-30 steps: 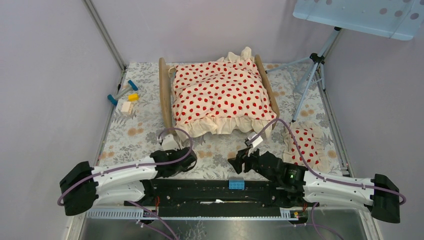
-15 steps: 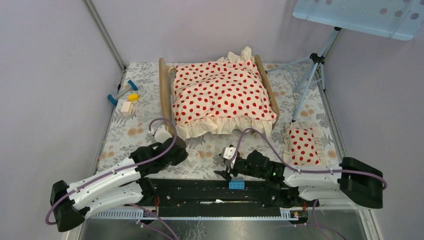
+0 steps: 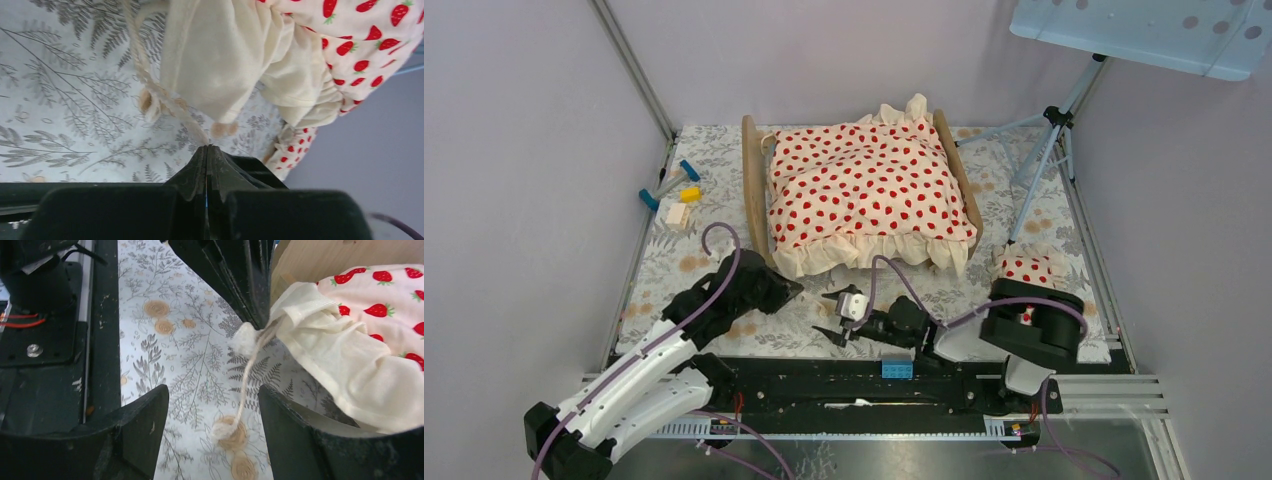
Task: Set up the pet bed
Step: Tie the ropes to the bed frame.
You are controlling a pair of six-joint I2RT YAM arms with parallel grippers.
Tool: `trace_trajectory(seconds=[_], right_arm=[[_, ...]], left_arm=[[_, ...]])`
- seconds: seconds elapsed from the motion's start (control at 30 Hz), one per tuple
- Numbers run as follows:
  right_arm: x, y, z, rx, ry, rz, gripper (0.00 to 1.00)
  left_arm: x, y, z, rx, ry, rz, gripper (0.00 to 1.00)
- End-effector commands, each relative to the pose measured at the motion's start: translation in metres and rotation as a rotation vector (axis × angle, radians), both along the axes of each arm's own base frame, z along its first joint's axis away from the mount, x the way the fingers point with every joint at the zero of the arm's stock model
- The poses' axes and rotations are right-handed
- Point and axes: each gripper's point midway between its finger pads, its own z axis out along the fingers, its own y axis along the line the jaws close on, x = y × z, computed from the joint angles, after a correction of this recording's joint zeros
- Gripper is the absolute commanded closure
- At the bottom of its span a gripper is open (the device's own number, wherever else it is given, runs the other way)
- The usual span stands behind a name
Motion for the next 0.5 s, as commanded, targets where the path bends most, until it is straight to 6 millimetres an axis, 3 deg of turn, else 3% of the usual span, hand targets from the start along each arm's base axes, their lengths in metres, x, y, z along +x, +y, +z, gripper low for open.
trace_trajectory(seconds=[0.0, 0.13, 0.47], right_arm=[[0.014, 0.022, 0.061, 0.310, -0.046, -0.030, 0.29], [0.024, 0.037, 0.058, 0.334, -0.019, -0.055, 0.31], [0.052, 0.052, 0.066, 0.401, 0.022, -0.177, 0.32]], left_arm=[[0.005, -0.019, 0.023, -0.206, -0.018, 0.029, 1.00], [0.007, -0.016, 0.029, -0.255, -0.006, 0.095, 1.00], [0.005, -0.004, 0.033, -0.379, 0.065, 0.271, 1.00]])
